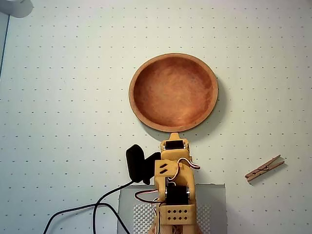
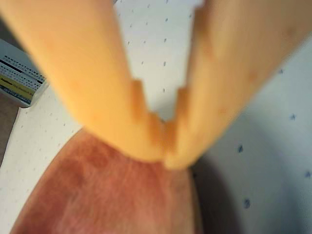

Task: Grasp a clothespin and put it in the bowl.

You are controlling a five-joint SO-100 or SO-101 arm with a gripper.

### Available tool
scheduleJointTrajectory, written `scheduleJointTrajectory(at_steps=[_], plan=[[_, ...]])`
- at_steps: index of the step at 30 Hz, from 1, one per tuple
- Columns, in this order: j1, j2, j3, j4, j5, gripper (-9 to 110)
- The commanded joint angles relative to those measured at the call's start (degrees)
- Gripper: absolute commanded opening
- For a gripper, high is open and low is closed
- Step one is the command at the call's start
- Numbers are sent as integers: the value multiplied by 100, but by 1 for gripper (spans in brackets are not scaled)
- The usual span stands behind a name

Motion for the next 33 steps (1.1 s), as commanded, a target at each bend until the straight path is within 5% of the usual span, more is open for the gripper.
scheduleJointTrajectory(at_steps=[1,9,21,33], plan=[[-62,18,-114,9,-44,-3],[-264,-88,-589,105,-88,-3],[88,-3885,-5537,694,-2039,-3],[404,-8051,-10415,3946,-4931,-3]])
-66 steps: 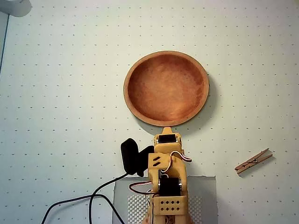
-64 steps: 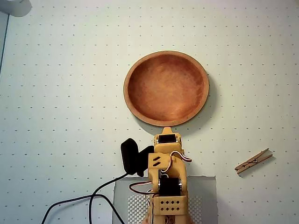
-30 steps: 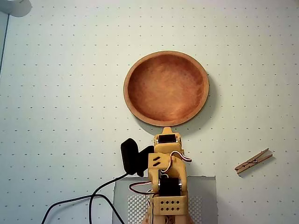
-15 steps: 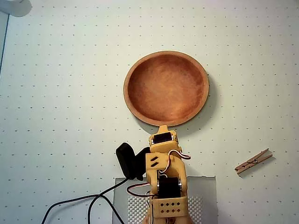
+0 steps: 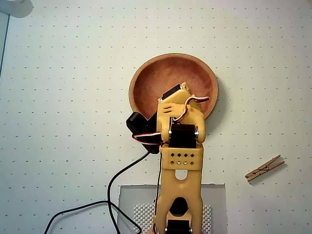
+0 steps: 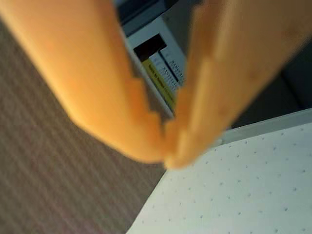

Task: Grasp a clothespin and put it in the bowl.

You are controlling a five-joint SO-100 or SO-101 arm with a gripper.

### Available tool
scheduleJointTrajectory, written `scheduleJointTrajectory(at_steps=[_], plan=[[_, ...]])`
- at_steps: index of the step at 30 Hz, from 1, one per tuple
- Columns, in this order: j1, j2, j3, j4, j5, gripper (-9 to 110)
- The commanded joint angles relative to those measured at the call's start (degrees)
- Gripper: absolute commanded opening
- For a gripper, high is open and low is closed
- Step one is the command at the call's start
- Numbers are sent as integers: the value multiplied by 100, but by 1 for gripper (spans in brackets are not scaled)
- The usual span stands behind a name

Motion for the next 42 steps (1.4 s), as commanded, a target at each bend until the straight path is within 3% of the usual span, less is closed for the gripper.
scheduleJointTrajectory(at_steps=[1,11,29,42], plan=[[62,-747,-1415,1090,-1169,-3],[1591,-1266,-1477,1661,-3366,-3],[3305,-1327,633,1652,-3665,-3],[4570,-2004,580,1617,-4518,-3]])
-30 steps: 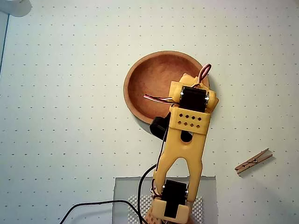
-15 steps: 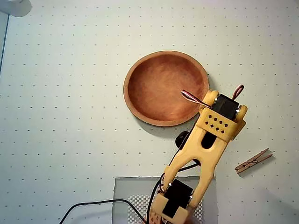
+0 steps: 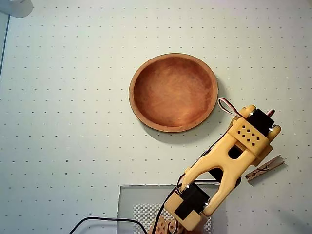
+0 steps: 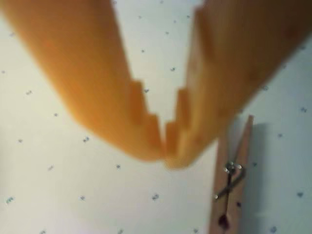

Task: Grasp a clothespin and put it in the bowl.

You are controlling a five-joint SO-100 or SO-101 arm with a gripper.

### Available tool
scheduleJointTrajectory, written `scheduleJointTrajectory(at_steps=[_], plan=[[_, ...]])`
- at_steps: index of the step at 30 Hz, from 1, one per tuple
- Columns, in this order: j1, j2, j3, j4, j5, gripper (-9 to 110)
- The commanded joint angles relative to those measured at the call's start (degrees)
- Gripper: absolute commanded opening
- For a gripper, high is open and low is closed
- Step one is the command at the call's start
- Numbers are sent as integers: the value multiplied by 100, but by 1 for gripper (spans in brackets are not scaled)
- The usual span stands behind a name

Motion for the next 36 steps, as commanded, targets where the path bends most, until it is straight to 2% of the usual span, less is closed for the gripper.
scheduleJointTrajectory(at_steps=[1,13,24,36], plan=[[334,-79,-325,114,-281,-3],[976,-976,-1758,123,-624,-3],[1011,-1336,-1811,123,-35,-3],[1230,-1978,-1898,123,9,-3]])
